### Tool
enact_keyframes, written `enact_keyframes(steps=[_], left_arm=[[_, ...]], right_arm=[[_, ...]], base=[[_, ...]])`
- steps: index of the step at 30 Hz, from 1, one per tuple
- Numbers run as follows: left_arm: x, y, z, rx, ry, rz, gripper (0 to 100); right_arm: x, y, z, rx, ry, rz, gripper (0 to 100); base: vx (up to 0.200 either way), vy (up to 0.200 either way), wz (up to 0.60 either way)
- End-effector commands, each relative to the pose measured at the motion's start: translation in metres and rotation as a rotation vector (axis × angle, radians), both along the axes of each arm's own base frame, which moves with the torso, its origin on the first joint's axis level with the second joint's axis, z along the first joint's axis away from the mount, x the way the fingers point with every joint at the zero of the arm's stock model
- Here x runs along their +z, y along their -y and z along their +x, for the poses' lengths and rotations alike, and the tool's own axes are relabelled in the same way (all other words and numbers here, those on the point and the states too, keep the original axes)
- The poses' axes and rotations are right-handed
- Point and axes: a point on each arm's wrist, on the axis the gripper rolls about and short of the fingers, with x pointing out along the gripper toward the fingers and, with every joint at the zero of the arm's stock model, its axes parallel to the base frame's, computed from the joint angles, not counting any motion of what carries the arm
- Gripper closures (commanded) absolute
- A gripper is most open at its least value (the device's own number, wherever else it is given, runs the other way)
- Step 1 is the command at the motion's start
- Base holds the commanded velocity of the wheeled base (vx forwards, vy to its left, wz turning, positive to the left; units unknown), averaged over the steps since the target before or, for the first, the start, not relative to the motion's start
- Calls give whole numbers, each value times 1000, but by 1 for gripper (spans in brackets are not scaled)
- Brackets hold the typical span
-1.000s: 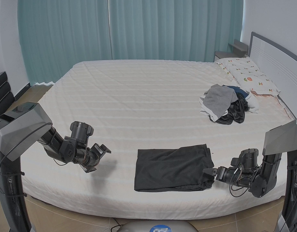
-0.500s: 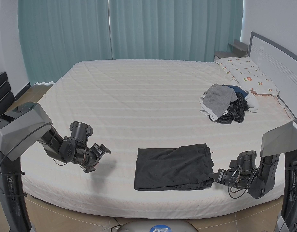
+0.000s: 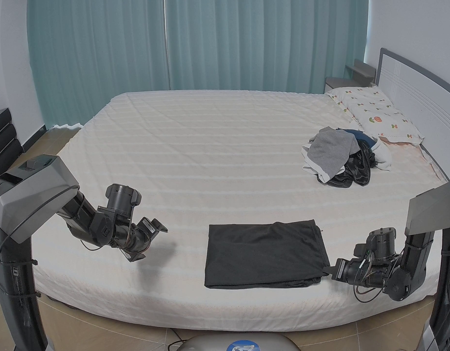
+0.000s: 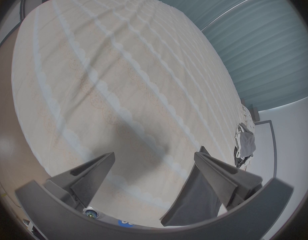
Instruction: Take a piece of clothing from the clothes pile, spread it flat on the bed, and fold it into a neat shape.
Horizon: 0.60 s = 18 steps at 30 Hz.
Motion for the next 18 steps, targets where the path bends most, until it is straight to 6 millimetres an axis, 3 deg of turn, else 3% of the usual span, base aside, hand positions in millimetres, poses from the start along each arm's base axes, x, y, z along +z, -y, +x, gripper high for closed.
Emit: enact_keyframes(steps=[1,13,14,18], left_arm=[[-1,0,0,0,-1,0,0],[-1,0,0,3,-1,2,0],[-1,0,1,5,-1,2,0],[-1,0,1,14,4,12,0]], right_arm=[[-2,2,-6,35,-40,-50,100],[-6,3,-4,43,-49,-71,100],[-6,3,-4,44,-47,-72,0],[3,5,6,22,39,-44,0]], base=[[0,0,0],[0,0,0],[0,0,0],[0,0,0]])
